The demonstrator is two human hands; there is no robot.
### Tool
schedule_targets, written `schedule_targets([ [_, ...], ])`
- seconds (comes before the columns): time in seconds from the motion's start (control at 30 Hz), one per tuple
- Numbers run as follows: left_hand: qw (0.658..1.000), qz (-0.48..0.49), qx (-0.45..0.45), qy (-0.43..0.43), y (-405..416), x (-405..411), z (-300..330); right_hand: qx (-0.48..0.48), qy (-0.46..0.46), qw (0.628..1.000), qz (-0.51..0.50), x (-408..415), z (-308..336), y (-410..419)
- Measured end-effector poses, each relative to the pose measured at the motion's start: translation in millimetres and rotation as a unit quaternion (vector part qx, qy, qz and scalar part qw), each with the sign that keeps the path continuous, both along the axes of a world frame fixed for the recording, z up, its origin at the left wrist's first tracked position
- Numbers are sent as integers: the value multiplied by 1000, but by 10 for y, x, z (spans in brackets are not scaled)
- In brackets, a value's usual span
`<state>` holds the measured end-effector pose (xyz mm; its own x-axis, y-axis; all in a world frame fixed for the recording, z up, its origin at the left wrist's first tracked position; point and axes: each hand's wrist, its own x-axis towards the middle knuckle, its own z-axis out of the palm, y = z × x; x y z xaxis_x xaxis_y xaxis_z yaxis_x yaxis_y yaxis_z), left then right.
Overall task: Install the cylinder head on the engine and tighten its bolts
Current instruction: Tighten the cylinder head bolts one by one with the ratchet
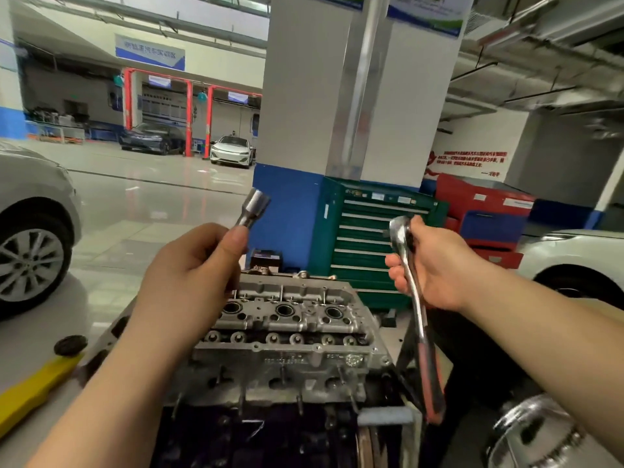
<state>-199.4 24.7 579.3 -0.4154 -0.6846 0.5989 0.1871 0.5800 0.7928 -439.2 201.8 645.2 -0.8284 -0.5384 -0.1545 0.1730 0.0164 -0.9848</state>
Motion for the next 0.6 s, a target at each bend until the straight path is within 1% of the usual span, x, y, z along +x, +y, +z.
schedule_targets([
  [0.03,997,-42,54,17,47,-64,-25,8,-5,1000,-20,-124,-39,26],
  [0.07,988,-96,115,36,101,-131,-47,17,-5,999,-32,-246,-71,53],
  [0.1,970,-158,180,53,160,-197,-61,30,-2,999,-36,-363,-95,72],
  [0.17,909,-283,298,74,280,-330,-72,70,10,997,-33,-575,-138,104],
  [0.2,875,-335,341,79,338,-399,-78,96,18,995,-28,-667,-162,121],
  [0.23,845,-373,374,84,387,-467,-93,124,34,991,-25,-759,-196,141],
  [0.27,823,-396,397,87,428,-531,-111,153,64,986,-27,-858,-236,158],
  [0.33,800,-416,423,87,486,-642,-151,222,168,960,-38,-1070,-342,209],
  [0.37,796,-418,429,86,502,-685,-168,265,239,933,-42,-1150,-395,240],
  [0.4,796,-415,432,84,504,-721,-187,315,317,893,-47,-1203,-446,270],
  [0.47,803,-402,432,79,489,-787,-233,428,461,776,-56,-1309,-575,323],
  [0.5,807,-397,429,77,478,-813,-262,469,502,725,-54,-1377,-684,350],
  [0.53,812,-394,425,75,464,-839,-284,490,526,693,-46,-1452,-804,374],
  [0.6,818,-387,419,74,456,-889,-305,513,561,650,-28,-1654,-1010,404],
])
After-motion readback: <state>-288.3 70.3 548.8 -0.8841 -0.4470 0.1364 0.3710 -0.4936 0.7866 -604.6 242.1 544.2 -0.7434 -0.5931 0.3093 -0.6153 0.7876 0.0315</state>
